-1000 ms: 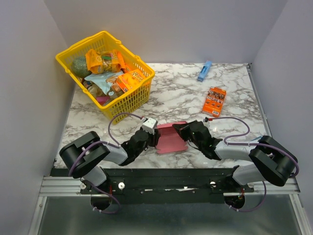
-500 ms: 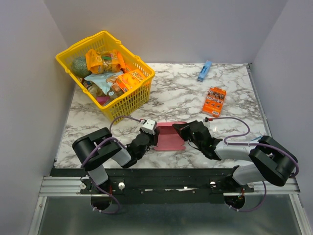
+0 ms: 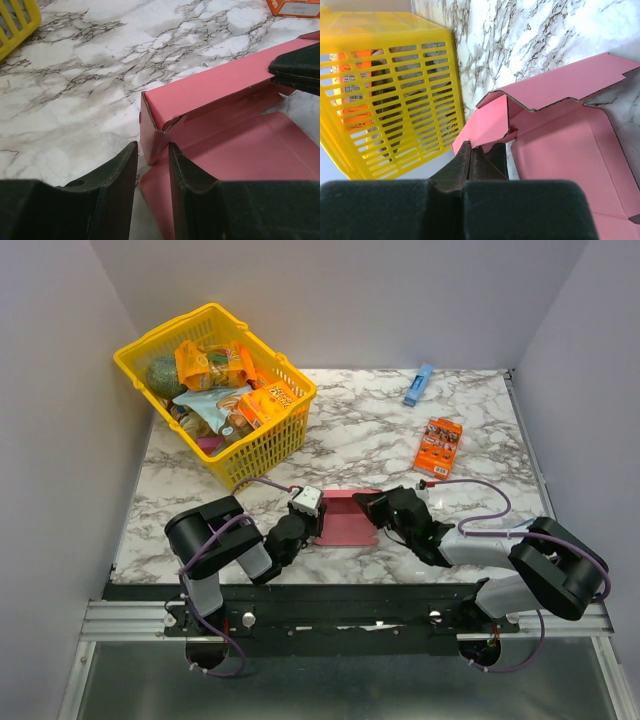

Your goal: Fold the paper box

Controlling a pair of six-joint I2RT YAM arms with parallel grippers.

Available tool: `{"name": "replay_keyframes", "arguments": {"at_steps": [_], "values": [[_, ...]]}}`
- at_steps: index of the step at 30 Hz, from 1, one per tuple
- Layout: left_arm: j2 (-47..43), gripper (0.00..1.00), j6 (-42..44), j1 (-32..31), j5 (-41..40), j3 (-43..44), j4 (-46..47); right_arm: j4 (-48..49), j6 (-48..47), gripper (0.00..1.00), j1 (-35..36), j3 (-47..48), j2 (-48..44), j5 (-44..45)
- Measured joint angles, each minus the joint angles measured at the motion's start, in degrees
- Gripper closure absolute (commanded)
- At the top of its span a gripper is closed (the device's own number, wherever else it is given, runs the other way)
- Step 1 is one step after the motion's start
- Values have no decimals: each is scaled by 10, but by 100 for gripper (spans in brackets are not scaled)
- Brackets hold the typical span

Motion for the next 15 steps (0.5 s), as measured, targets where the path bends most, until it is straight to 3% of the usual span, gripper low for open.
{"name": "replay_keyframes", "arguments": {"at_steps": [15], "values": [[22, 70, 29, 0, -1, 9, 15, 6, 0, 99, 0, 0, 5, 0]]}}
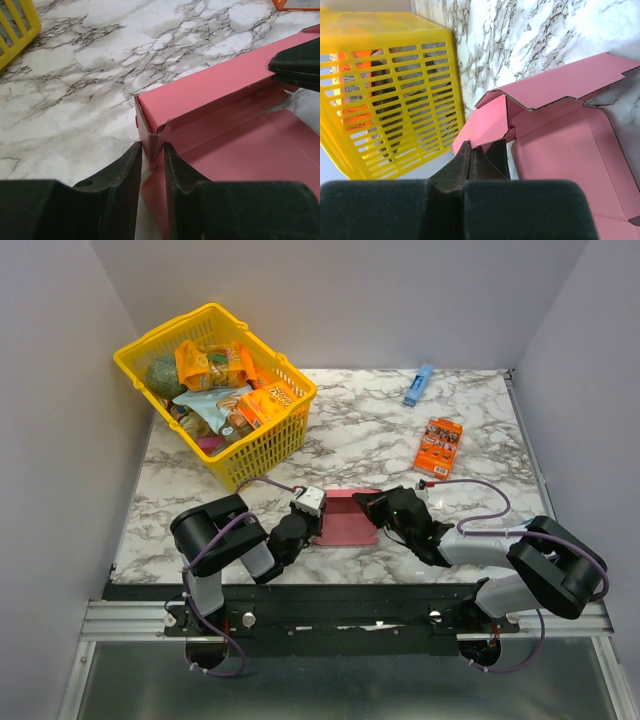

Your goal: Fold the paper box

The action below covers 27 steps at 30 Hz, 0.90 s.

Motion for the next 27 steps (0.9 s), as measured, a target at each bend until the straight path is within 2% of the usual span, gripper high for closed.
{"name": "replay_keyframes", "arguments": {"at_steps": [7, 11, 14, 27], "values": [[5, 84, 1, 0, -18, 7, -1, 2, 0, 99, 0, 0, 2, 0], [10, 95, 0, -3, -41, 12, -3, 2, 0, 99, 0, 0, 2, -5], [11, 99, -4, -7, -65, 17, -6, 2, 0, 99, 0, 0, 2, -9], [21, 100, 12, -31, -161, 33, -2, -19, 3, 99, 2, 15, 1, -12]]}}
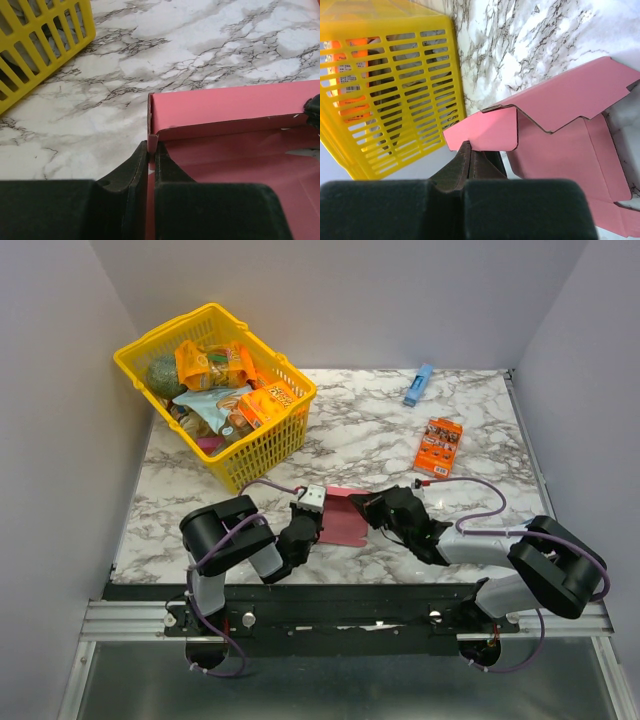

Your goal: Fold the paper box

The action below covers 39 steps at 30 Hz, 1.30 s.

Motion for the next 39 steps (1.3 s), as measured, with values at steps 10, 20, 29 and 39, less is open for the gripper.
{"name": "replay_keyframes", "arguments": {"at_steps": [10, 20, 29, 39], "values": [[36, 100, 29, -22, -75, 29, 15, -5, 10, 99, 2, 1, 0, 0], [44, 100, 37, -27, -82, 31, 21, -28, -1, 99, 2, 10, -7, 0], [-34, 100, 28, -8, -28, -30, 12, -129, -127, 35, 2, 23, -88, -8], [-193, 100, -64, 47, 148, -33, -187, -259, -346, 20, 3, 7, -329, -19]]}}
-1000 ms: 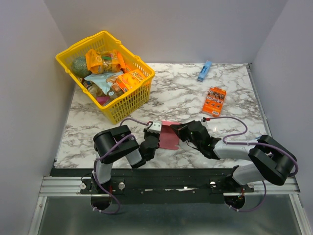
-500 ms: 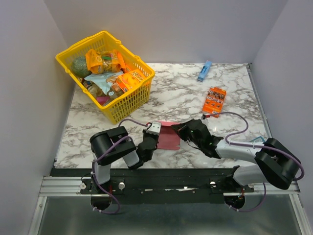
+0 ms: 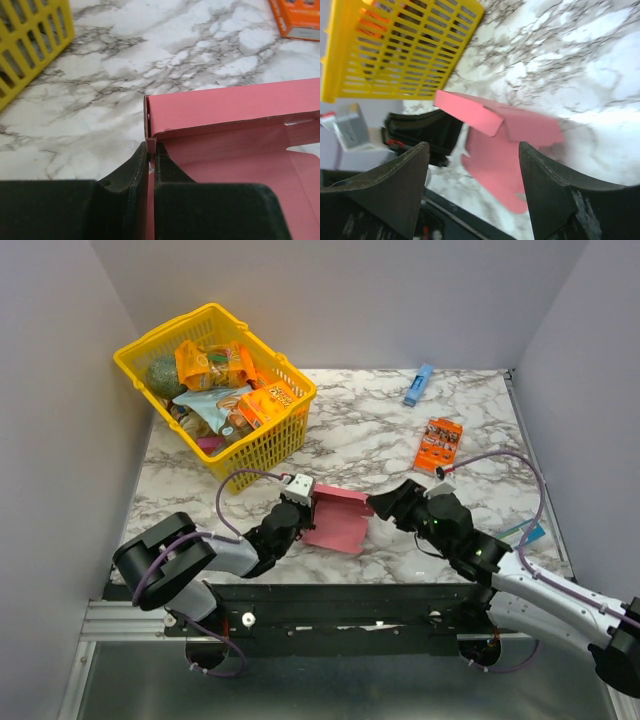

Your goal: Fold the paper box

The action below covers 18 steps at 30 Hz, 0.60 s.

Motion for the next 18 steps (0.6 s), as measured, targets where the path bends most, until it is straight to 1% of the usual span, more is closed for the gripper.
{"name": "replay_keyframes", "arguments": {"at_steps": [4, 7, 8, 13, 18], "values": [[-54, 100, -30, 33, 107, 24, -120, -61, -88, 20, 0, -12, -54, 9], [-83, 100, -43, 46, 154, 31, -185, -90, -155, 20, 0, -17, -87, 9], [-91, 100, -46, 48, 165, 32, -202, -98, -182, 20, 0, -18, -99, 9], [-118, 100, -60, 55, 200, 36, -293, -102, -254, 20, 7, -18, -112, 4], [-125, 100, -77, 61, 212, 50, -354, -102, -301, 20, 39, -20, -108, 3]]}}
